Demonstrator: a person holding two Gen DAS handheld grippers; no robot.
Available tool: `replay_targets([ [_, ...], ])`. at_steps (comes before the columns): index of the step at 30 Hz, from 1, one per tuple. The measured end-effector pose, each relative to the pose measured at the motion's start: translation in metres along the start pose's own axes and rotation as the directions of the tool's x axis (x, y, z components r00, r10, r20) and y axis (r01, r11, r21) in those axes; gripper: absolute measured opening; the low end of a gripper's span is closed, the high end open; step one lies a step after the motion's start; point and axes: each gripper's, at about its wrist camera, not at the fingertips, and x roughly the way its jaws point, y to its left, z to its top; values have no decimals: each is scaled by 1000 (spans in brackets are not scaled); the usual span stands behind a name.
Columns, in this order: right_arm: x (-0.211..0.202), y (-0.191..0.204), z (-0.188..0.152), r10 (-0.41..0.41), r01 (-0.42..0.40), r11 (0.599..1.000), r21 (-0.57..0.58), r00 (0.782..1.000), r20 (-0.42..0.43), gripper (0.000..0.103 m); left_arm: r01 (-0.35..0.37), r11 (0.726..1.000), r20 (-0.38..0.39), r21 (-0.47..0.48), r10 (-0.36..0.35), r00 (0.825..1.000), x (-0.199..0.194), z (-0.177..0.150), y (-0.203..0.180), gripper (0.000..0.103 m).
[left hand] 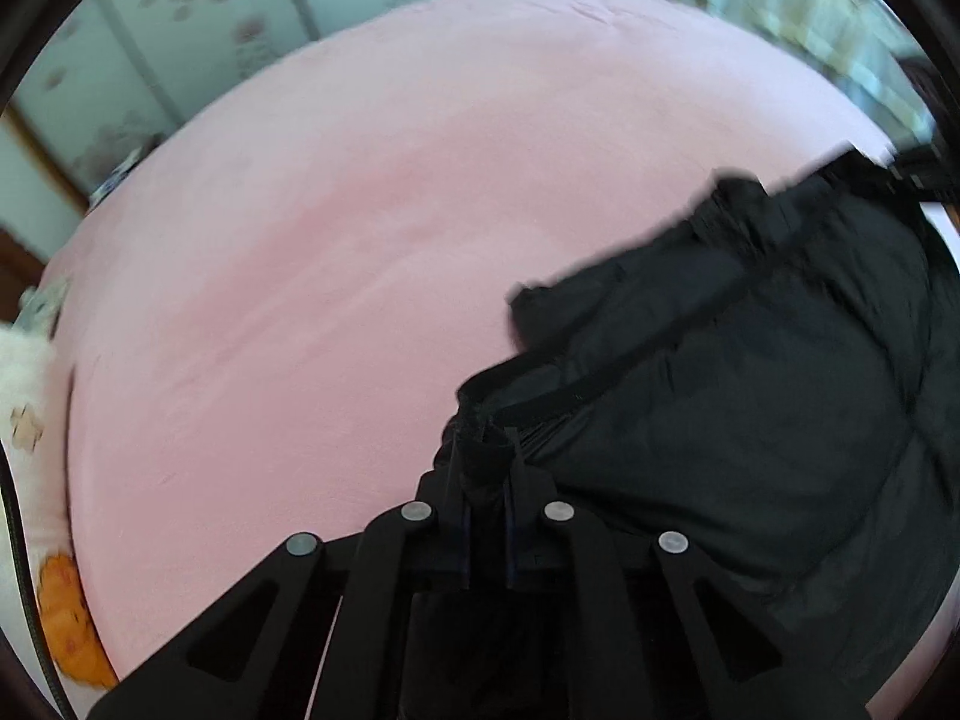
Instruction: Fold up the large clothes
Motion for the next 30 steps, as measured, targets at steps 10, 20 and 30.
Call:
replay_targets([
  [10, 1, -26, -3, -64, 30, 958, 286, 992, 110, 4, -143, 941, -84, -306, 123, 989, 40, 8, 29, 4],
  [20, 53, -36, -18, -173, 158, 927, 341, 985, 15, 5, -245, 898, -149, -365, 204, 968, 93, -5, 27, 9],
  [30, -12, 2, -5, -222, 203, 933, 296, 974, 33, 18, -275, 867, -72, -415, 270, 960, 12, 3, 30, 64],
])
